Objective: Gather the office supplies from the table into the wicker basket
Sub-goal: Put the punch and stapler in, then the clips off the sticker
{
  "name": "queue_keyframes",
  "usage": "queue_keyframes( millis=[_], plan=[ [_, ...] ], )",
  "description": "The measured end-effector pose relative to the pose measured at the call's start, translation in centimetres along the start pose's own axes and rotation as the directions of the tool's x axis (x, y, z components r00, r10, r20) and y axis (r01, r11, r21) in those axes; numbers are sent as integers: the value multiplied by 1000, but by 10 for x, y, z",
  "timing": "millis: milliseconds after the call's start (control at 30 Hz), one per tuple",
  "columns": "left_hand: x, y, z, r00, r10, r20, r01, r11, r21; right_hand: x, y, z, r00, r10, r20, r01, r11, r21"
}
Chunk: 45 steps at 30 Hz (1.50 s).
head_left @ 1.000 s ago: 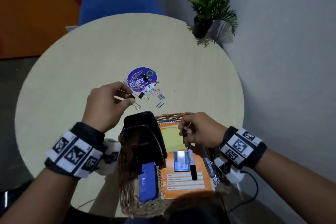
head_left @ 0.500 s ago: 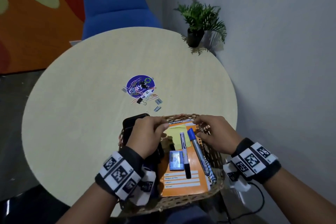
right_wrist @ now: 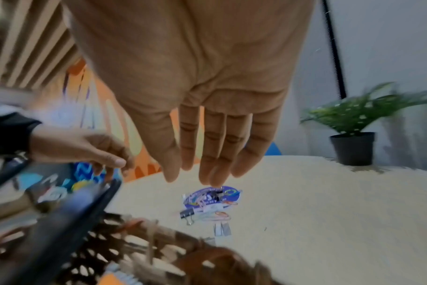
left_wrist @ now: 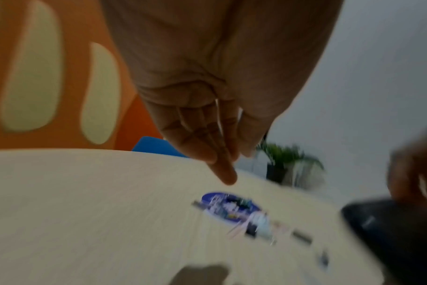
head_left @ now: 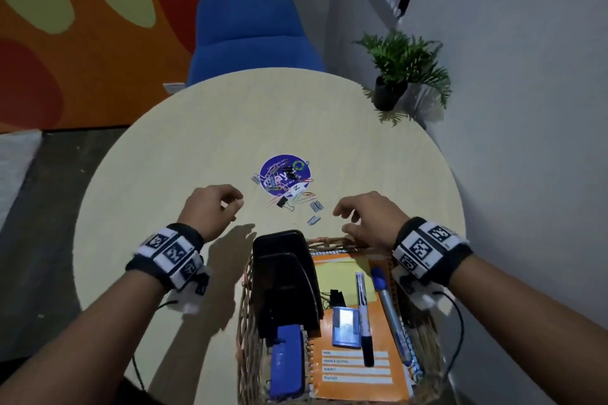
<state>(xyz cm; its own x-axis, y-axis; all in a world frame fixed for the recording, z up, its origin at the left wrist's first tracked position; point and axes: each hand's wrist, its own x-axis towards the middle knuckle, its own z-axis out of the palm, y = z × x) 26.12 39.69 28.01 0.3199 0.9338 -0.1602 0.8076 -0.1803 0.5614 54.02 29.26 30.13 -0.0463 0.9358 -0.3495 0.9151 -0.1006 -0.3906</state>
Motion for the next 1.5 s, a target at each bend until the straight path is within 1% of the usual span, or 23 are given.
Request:
queue_keyframes(
  millis=[33,100,167,200,267,367,433,500,600,733,833,900,967,1067,1233,1300,1367,1433,1500],
  plan=[
    [14,-3,6,996,55,64,-62,991,117,17,-4,0,999,-14,42,17,997,-76],
    [39,-4,21,970,149,191,-198,942,270,50,-9,5,989,-47,137,75,975,-210],
    [60,-2,40,931,223,289,-316,889,331,79,-12,14,974,-65,218,130,945,-300],
    [68,-1,51,916,247,316,-352,873,337,91,-12,19,967,-70,247,153,930,-335],
    [78,2,72,906,277,321,-383,860,337,107,-11,28,956,-70,284,180,906,-384],
    [86,1,98,928,266,261,-341,888,309,120,-7,38,957,-78,280,192,893,-406],
    [91,2,107,929,248,276,-325,902,283,125,-6,41,962,-95,255,193,899,-393],
    [97,3,111,918,236,319,-330,900,285,131,-8,46,954,-109,279,220,886,-408],
    [103,2,115,925,220,311,-315,902,296,137,-15,51,935,-151,321,286,856,-430],
    [101,3,111,938,193,289,-277,918,285,140,-18,55,923,-213,320,352,804,-480],
    [94,-2,100,962,165,218,-217,945,244,139,-16,55,912,-288,292,403,758,-513],
    [87,-8,91,971,119,206,-165,960,226,137,-15,54,905,-317,283,423,744,-517],
    [80,-15,82,975,72,209,-118,970,214,137,-11,54,903,-329,274,425,772,-473],
    [65,-20,69,985,20,170,-52,982,182,134,-5,53,907,-314,279,408,819,-404],
    [46,-20,48,992,-22,124,3,988,155,129,5,49,918,-279,283,376,840,-392],
    [38,-16,38,995,-11,103,-3,990,141,128,9,50,927,-273,255,356,856,-375],
    [30,-5,26,997,27,71,-36,991,132,128,10,47,939,-273,210,330,887,-323],
    [21,16,11,995,96,32,-99,988,119,124,5,32,945,-259,199,309,908,-284],
    [3,44,-1,985,172,-1,-171,983,62,112,3,10,946,-260,195,300,928,-220]
  ],
)
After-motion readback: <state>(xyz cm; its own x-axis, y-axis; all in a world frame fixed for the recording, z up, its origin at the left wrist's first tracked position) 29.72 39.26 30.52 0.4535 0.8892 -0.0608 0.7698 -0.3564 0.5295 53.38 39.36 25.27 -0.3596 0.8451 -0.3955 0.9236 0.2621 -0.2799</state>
